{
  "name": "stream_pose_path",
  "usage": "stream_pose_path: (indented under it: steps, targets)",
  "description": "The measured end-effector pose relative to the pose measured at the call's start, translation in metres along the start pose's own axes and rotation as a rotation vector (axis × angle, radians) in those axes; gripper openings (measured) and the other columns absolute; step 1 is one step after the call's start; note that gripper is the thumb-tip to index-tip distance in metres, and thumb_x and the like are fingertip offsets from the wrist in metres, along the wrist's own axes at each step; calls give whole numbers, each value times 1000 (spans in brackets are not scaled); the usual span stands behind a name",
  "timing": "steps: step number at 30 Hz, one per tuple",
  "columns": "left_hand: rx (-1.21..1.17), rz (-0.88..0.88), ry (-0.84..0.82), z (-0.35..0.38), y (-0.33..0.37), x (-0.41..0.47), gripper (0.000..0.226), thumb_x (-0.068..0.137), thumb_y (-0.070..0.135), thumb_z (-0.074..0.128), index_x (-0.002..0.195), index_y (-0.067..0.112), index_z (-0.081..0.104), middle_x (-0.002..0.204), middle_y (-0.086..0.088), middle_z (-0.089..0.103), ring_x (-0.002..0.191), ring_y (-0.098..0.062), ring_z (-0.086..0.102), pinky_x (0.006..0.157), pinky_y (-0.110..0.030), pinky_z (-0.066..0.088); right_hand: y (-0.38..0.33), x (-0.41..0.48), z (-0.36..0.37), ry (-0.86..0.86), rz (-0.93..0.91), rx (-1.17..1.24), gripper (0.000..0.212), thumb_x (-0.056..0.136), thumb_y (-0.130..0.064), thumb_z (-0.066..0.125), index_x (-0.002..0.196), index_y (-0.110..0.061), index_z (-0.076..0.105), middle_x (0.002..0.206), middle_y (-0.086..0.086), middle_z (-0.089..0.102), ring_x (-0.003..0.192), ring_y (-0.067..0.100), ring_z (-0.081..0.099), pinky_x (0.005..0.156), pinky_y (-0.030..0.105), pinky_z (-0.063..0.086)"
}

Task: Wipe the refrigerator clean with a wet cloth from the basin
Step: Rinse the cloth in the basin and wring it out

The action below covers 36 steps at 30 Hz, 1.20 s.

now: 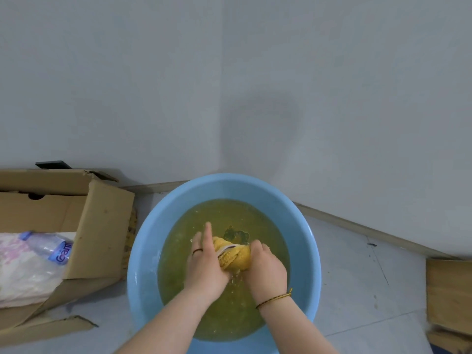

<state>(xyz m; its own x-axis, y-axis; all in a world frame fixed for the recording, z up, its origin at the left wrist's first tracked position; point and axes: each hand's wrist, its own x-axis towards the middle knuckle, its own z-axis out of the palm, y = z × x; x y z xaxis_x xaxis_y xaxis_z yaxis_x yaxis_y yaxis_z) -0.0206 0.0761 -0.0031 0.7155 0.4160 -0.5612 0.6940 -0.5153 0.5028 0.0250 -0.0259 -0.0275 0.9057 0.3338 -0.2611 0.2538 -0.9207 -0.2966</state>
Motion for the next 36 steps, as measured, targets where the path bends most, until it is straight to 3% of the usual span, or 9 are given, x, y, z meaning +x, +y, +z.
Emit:
stream_pose_path:
  steps: [2, 6, 11, 14, 17, 21, 24, 29, 36]
  targets:
    - [-690, -264, -179, -1, 5, -8, 113, 69, 13, 77, 144, 29, -6, 152, -6, 15, 136, -27, 25, 109, -43, 25, 3, -2, 4, 175, -122, -67, 41, 35, -6, 77, 66, -15, 52, 56, -3, 53, 40, 14, 50, 36, 15, 6]
    - [-1447, -638, -217, -12, 10, 3, 47, 72, 34, 70, 102, 4, 51, 92, -16, 58, 80, -29, 58, 75, -45, 50, -4, -13, 9, 397, -434, -13, 23, 61, -8, 41, 82, -17, 42, 59, -3, 54, 47, 14, 49, 41, 20, 35]
    - [-1551, -560, -207, -13, 12, 12, 6, 87, 6, 54, 84, 11, 52, 78, -6, 58, 68, -18, 53, 62, -32, 45, -13, -19, 21, 538, -522, 285, 26, 71, -3, 49, 94, -16, 47, 89, -5, 47, 75, 10, 44, 70, 16, 40]
    - [-1583, -381, -102, -14, 21, 14, 16, 85, -2, 53, 83, 14, 54, 79, -4, 63, 70, -17, 56, 62, -31, 47, -29, -25, 6, 395, -42, 771, 49, 70, 2, 59, 89, -40, 44, 89, -16, 48, 83, 2, 50, 73, 4, 38]
    - [-1507, -111, -23, -24, 36, 18, 10, 78, 6, 61, 75, 15, 57, 62, 2, 64, 58, -13, 59, 52, -27, 51, -45, -20, -9, 231, 323, 1139, 42, 75, 0, 66, 87, -34, 43, 89, -14, 55, 78, 2, 54, 63, 6, 41]
    - [-1331, 119, 51, -45, 45, 26, 29, 61, 39, 69, 44, 20, 55, 40, 4, 50, 41, -11, 50, 48, -24, 45, -55, 1, -20, -62, 269, 1259, 34, 78, 5, 63, 100, -18, 51, 80, -8, 59, 60, -3, 56, 53, 9, 44]
    - [-1120, 231, 28, -47, 48, 31, 51, 67, 53, 63, 31, 20, 49, 34, 3, 46, 38, -13, 45, 48, -23, 41, -55, 3, -24, -225, 280, 1155, 20, 77, -2, 60, 70, -17, 49, 57, -6, 50, 46, 3, 45, 45, 12, 37]
    - [-1174, 148, -57, -32, 47, 35, 55, 86, 14, 52, 31, 17, 43, 32, -1, 40, 34, -15, 40, 45, -20, 36, -38, -2, -27, -506, 379, 1222, 32, 65, 3, 58, 50, -15, 36, 31, -6, 31, 28, 7, 26, 36, 10, 22]
    - [-1027, 163, -122, -28, 49, 36, 51, 86, 14, 52, 35, 16, 45, 36, -1, 45, 40, -16, 43, 49, -23, 40, -33, -3, -24, -741, 477, 1373, 17, 51, 0, 41, 59, -14, 36, 44, -3, 31, 28, 3, 25, 33, 7, 18]
